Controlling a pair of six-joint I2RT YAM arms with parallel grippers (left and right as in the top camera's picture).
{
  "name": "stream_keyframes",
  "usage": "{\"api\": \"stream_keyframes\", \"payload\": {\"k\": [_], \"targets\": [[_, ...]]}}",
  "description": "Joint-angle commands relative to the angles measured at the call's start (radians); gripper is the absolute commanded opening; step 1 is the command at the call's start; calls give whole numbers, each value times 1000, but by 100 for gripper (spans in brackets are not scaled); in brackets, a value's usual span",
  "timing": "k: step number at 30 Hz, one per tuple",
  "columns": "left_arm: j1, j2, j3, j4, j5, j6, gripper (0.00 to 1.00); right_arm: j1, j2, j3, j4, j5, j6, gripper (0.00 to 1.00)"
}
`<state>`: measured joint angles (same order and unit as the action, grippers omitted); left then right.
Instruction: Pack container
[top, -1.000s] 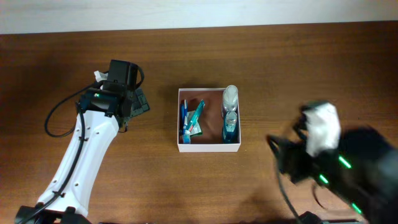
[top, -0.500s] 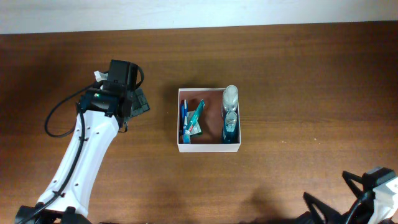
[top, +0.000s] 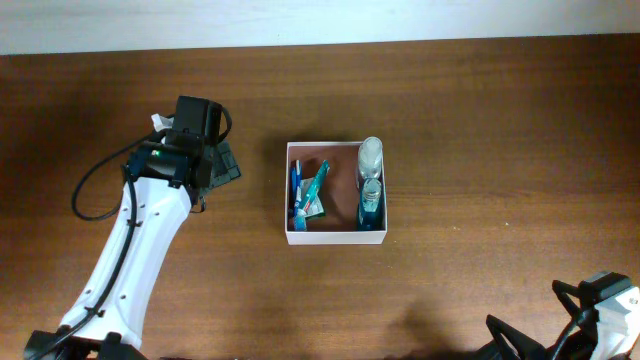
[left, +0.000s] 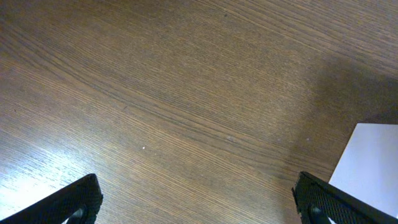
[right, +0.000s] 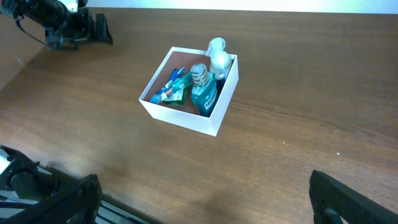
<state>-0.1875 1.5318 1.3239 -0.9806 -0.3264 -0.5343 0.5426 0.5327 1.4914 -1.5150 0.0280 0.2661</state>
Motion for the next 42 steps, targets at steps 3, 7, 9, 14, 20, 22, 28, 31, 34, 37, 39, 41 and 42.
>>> {"api": "stream_keyframes", "payload": {"k": [3, 7, 9, 14, 20, 22, 28, 31, 34, 37, 39, 41, 42], "targets": [[3, 7, 1, 0, -11, 8, 100, 3, -14, -11, 8, 21, 3, 98], [3, 7, 1, 0, -11, 8, 99, -74, -64, -70, 37, 51, 3, 98], [3, 7, 1, 0, -10, 8, 99, -147, -139, -142, 123, 51, 3, 98], [3, 7, 1, 0, -11, 8, 99, -226, -317, -381, 356, 43, 3, 98], [3, 7, 1, 0, -11, 8, 99, -278, -438, -722, 711, 35, 0, 98], [3, 7, 1, 0, -11, 8, 99, -293, -456, -818, 830, 33, 0, 98], [3, 7, 1, 0, -11, 8, 99, -336, -518, -1126, 1194, 5, 0, 98], [3, 7, 1, 0, -11, 8, 99, -351, -529, -1242, 1324, 7, 0, 98], [3, 7, 1, 0, -11, 8, 99, -366, -529, -1321, 1416, 10, 0, 98], [3, 7, 1, 0, -11, 8, 99, -380, -529, -1381, 1477, 10, 0, 98], [3, 7, 1, 0, -11, 8, 99, -397, -529, -1421, 1513, 10, 0, 98], [3, 7, 1, 0, -11, 8, 99, -414, -529, -1448, 1523, 10, 0, 98], [3, 7, 1, 0, -10, 8, 99, -422, -529, -1458, 1522, 9, 0, 98]]}}
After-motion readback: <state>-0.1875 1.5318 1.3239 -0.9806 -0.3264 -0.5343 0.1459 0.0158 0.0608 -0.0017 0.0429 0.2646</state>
